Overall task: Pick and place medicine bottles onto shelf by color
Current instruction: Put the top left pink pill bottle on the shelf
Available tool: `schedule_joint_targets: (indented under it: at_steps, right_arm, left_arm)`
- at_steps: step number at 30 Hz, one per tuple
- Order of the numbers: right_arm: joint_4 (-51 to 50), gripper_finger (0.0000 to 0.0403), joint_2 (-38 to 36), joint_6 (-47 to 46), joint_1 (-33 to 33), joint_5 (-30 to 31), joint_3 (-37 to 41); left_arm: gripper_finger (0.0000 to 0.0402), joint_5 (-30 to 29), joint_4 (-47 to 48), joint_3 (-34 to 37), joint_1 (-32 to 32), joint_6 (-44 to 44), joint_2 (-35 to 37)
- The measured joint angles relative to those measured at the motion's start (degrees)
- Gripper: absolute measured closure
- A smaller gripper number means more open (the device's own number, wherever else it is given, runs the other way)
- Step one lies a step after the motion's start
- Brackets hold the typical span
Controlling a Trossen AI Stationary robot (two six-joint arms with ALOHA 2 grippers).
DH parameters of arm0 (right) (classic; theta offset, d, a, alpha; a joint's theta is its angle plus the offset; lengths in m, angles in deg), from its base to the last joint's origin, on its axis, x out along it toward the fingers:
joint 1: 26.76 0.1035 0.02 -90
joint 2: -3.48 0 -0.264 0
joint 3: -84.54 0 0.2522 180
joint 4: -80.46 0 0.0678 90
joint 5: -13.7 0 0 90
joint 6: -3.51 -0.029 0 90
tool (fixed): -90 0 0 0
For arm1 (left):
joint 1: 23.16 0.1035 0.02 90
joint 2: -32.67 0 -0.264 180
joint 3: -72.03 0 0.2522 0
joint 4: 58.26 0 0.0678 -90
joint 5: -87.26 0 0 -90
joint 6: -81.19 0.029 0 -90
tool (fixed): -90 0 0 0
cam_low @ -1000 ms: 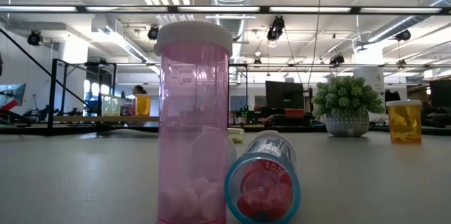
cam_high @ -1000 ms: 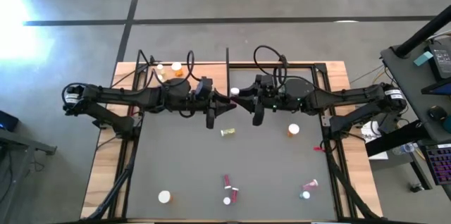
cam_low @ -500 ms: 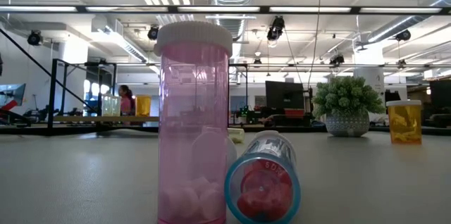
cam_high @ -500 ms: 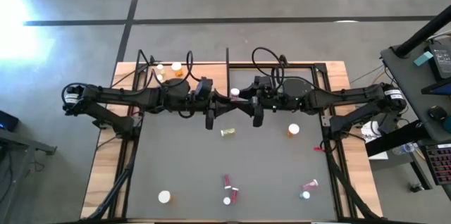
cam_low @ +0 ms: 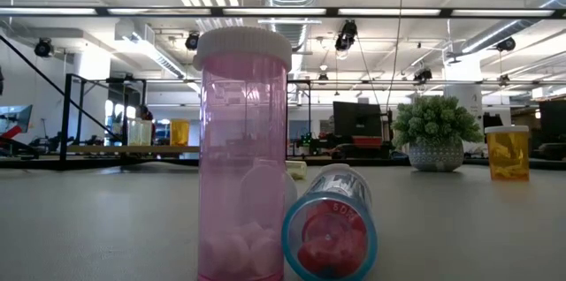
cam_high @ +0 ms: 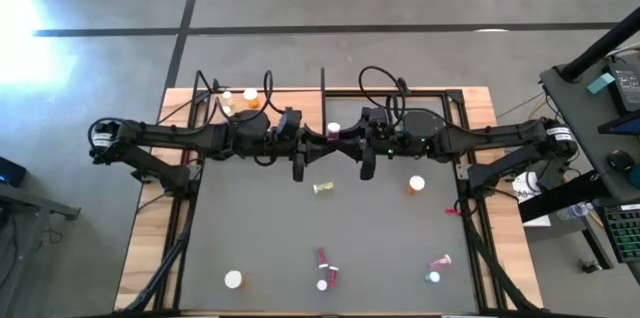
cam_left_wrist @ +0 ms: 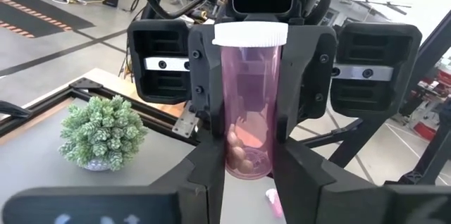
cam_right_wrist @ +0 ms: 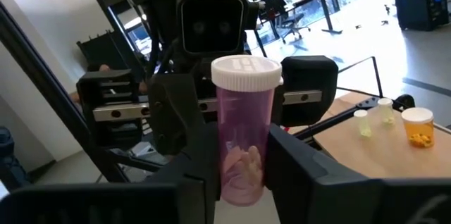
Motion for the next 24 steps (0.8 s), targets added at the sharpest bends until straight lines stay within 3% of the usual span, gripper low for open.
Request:
schedule_joint_targets:
  at_steps: [8, 15, 20, 24]
  right_arm:
    - [-2.7, 0.0308, -2.1, 1.1, 0.0, 0.0, 0.1]
    - [-13.7, 0.0307, -4.7, 1.0, -0.5, 0.0, 0.1]
    - [-23.3, 0.0307, -5.8, -1.6, -0.5, 0.1, 0.1]
    - [-26.7, 0.0307, -5.5, -3.6, -0.5, -2.6, 0.1]
  left_arm:
    - [0.0241, -0.1, -0.3, 0.2, 0.0, -1.4, 0.2]
    - [0.0168, -0.1, 0.2, 0.3, 0.4, -1.4, 0.2]
    - [0.0153, 0.0, 1.8, 0.3, 1.3, -4.8, 0.2]
    - [0.0152, 0.6, 10.7, 0.3, 2.2, -9.7, 0.1]
